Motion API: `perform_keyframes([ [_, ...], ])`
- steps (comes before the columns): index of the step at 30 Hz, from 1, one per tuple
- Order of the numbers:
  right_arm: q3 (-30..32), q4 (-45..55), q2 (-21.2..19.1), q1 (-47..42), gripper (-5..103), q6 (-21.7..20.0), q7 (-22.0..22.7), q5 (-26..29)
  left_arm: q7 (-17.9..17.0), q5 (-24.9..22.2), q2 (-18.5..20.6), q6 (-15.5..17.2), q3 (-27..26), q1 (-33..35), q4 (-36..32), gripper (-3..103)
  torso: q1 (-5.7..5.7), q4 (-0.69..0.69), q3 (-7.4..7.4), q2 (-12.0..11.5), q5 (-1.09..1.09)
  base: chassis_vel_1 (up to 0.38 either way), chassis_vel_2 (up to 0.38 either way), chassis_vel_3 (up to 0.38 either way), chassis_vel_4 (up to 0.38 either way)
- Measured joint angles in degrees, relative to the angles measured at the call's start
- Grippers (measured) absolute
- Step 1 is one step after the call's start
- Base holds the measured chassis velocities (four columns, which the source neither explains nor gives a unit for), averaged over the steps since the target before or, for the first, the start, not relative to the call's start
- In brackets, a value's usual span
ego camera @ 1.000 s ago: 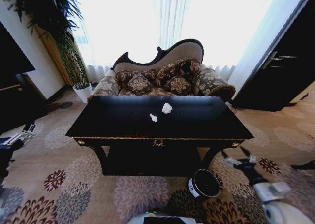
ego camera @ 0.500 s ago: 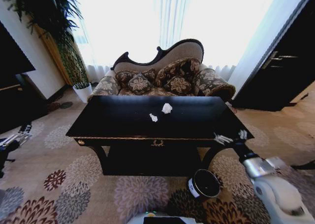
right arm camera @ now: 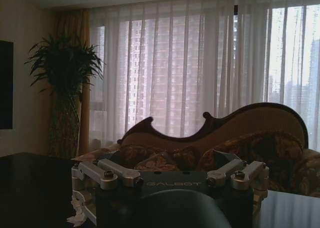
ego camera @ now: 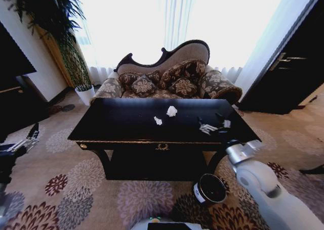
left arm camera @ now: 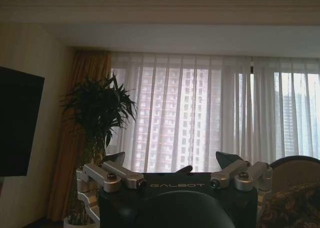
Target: Move to the front of the table and place the trash on the table into the trash bin.
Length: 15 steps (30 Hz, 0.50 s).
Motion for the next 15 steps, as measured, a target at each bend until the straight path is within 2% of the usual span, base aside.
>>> perform_keyframes([
  [2,-1.0,-0.5,-0.4,1.2,100,-0.1,0.1,-0.2,0.0,0.1,-0.1,0.0,0.0,0.1,0.0,100,0.00,0.00,0.00,0.0,0.00,0.000,0.000,0.000,0.000],
  [5,-9.0,-4.6,-3.3,10.7,100,-0.4,1.2,-1.3,0.0,0.5,-0.7,-0.3,-0.8,0.8,0.3,100,0.00,0.02,0.00,0.0,-0.01,0.000,0.000,0.000,0.000],
  [6,-9.0,-4.6,-3.3,10.7,100,-0.4,1.2,-1.3,0.0,0.5,-0.7,-0.3,-0.8,0.8,0.3,100,0.00,0.02,0.00,0.0,-0.01,0.000,0.000,0.000,0.000],
  [8,-14.8,-7.4,-5.1,16.0,100,-0.5,1.6,-1.8,0.0,0.4,-0.7,-0.3,-1.4,1.1,0.3,100,0.00,0.02,0.00,0.0,0.00,0.000,0.000,0.000,0.000],
  [9,-14.8,-7.4,-5.1,16.0,100,-0.5,1.6,-1.8,0.0,0.4,-0.7,-0.3,-1.4,1.1,0.3,100,0.00,0.02,0.00,0.0,0.00,0.000,0.000,0.000,0.000],
  [10,-20.5,-10.4,-6.5,21.5,100,-0.3,2.1,-2.0,0.0,0.4,-0.8,-0.3,-1.9,1.4,0.3,100,0.00,0.01,0.00,0.0,0.00,0.000,0.000,0.000,0.000],
  [11,-22.6,-11.5,-6.9,23.7,100,-0.3,2.2,-2.0,0.0,0.4,-0.8,-0.3,-2.0,1.5,0.3,100,0.00,0.01,0.01,0.0,0.00,0.000,0.000,0.000,0.000],
  [12,-27.9,-14.6,-7.6,29.9,100,0.0,2.4,-2.0,0.0,0.4,-1.0,-0.4,-2.4,1.9,0.4,100,0.00,0.01,0.00,0.0,0.02,0.000,0.000,0.000,0.000],
  [14,-33.2,-17.7,-7.8,36.1,100,0.5,2.4,-2.0,0.0,0.5,-1.3,-0.5,-2.6,2.3,0.4,100,0.00,0.03,0.00,0.0,-0.03,0.000,0.000,0.000,0.000],
  [15,-33.2,-17.7,-7.8,36.1,100,0.5,2.4,-2.0,0.0,0.5,-1.3,-0.5,-2.6,2.3,0.4,100,0.00,0.03,0.00,0.0,-0.03,0.000,0.000,0.000,0.000],
])
